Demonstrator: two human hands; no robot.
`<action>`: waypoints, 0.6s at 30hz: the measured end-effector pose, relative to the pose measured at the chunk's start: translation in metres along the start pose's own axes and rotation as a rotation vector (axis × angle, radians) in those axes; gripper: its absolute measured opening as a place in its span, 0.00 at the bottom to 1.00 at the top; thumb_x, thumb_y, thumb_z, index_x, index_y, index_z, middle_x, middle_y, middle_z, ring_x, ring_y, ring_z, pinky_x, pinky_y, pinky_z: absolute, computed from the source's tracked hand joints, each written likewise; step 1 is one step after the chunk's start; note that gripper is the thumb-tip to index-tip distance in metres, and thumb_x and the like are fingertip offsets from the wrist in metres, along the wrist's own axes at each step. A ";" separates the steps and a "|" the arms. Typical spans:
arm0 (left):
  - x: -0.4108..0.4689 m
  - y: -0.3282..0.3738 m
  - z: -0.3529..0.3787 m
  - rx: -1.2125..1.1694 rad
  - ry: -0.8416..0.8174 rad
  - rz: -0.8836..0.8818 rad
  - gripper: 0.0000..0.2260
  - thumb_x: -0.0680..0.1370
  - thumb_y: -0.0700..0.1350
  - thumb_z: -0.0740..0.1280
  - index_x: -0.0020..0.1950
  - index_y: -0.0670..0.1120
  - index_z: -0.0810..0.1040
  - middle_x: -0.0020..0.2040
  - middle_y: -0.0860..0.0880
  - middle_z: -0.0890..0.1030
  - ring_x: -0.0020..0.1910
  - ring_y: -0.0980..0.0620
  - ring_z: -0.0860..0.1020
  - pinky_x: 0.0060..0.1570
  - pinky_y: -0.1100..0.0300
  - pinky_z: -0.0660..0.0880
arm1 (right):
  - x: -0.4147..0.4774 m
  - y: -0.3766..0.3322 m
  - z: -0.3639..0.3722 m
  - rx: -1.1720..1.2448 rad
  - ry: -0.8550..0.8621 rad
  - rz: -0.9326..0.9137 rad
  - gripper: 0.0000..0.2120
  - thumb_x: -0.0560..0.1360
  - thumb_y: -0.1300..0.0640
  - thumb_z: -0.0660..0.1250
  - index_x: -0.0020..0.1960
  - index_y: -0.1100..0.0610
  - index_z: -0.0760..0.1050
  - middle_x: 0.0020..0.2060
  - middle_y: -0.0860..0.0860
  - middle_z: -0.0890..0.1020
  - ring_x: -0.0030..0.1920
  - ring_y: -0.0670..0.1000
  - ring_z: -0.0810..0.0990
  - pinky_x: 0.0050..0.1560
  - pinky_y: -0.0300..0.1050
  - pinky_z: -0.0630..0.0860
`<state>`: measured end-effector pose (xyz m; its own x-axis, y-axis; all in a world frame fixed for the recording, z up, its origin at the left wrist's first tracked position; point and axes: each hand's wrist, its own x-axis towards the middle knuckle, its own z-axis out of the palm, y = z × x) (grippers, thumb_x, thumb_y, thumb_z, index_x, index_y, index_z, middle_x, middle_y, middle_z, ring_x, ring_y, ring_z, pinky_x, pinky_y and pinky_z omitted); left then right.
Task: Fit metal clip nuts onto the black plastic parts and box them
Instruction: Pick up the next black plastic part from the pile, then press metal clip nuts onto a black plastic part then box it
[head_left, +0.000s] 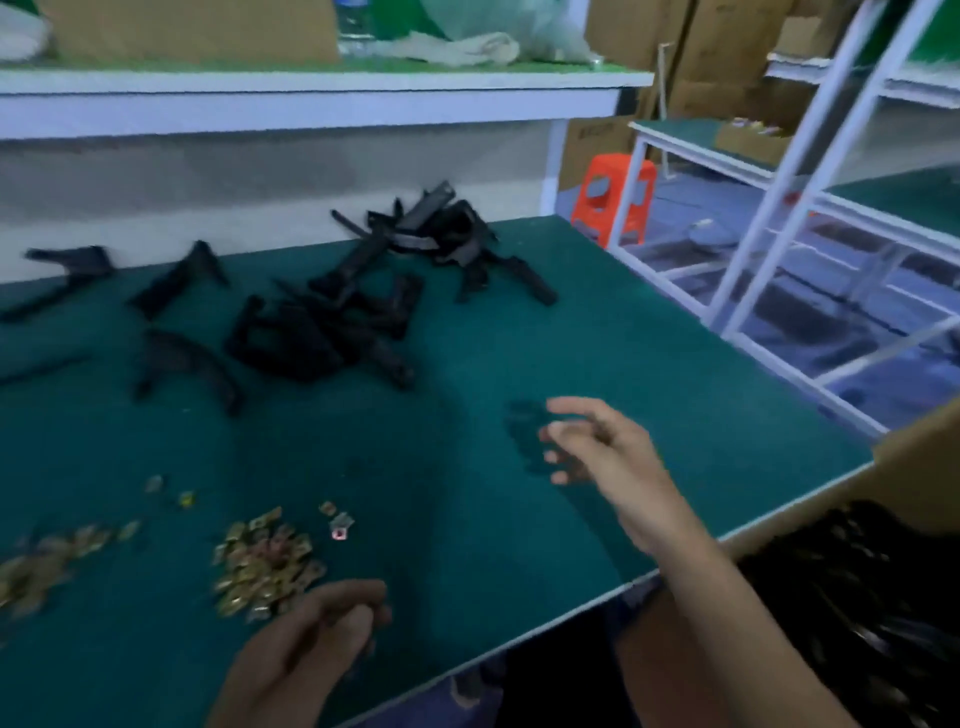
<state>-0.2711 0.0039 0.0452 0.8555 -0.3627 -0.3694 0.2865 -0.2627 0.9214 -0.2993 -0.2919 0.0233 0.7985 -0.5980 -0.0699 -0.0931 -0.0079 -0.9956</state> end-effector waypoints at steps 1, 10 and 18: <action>0.001 -0.002 -0.006 -0.028 -0.009 -0.009 0.11 0.79 0.42 0.69 0.44 0.56 0.87 0.46 0.53 0.87 0.43 0.58 0.84 0.48 0.58 0.76 | 0.012 -0.004 0.030 -0.105 -0.122 -0.012 0.09 0.79 0.61 0.69 0.58 0.53 0.81 0.41 0.48 0.85 0.40 0.47 0.82 0.40 0.43 0.81; -0.001 -0.028 -0.061 -0.051 0.162 0.057 0.10 0.76 0.39 0.70 0.45 0.53 0.88 0.44 0.50 0.87 0.44 0.58 0.84 0.42 0.73 0.76 | 0.148 0.003 0.196 -0.995 -0.186 -0.249 0.36 0.78 0.44 0.70 0.78 0.56 0.60 0.73 0.56 0.67 0.71 0.61 0.68 0.67 0.55 0.69; 0.004 -0.032 -0.074 -0.018 0.184 0.109 0.14 0.78 0.38 0.70 0.44 0.57 0.87 0.45 0.50 0.87 0.44 0.58 0.84 0.43 0.72 0.76 | 0.183 0.008 0.176 -1.395 0.048 -0.364 0.17 0.81 0.49 0.65 0.62 0.61 0.73 0.61 0.59 0.74 0.61 0.61 0.71 0.59 0.52 0.69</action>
<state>-0.2451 0.0766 0.0228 0.9458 -0.2179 -0.2410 0.1946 -0.2140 0.9572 -0.0489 -0.2605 -0.0080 0.8862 -0.4179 0.2001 -0.4095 -0.9085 -0.0837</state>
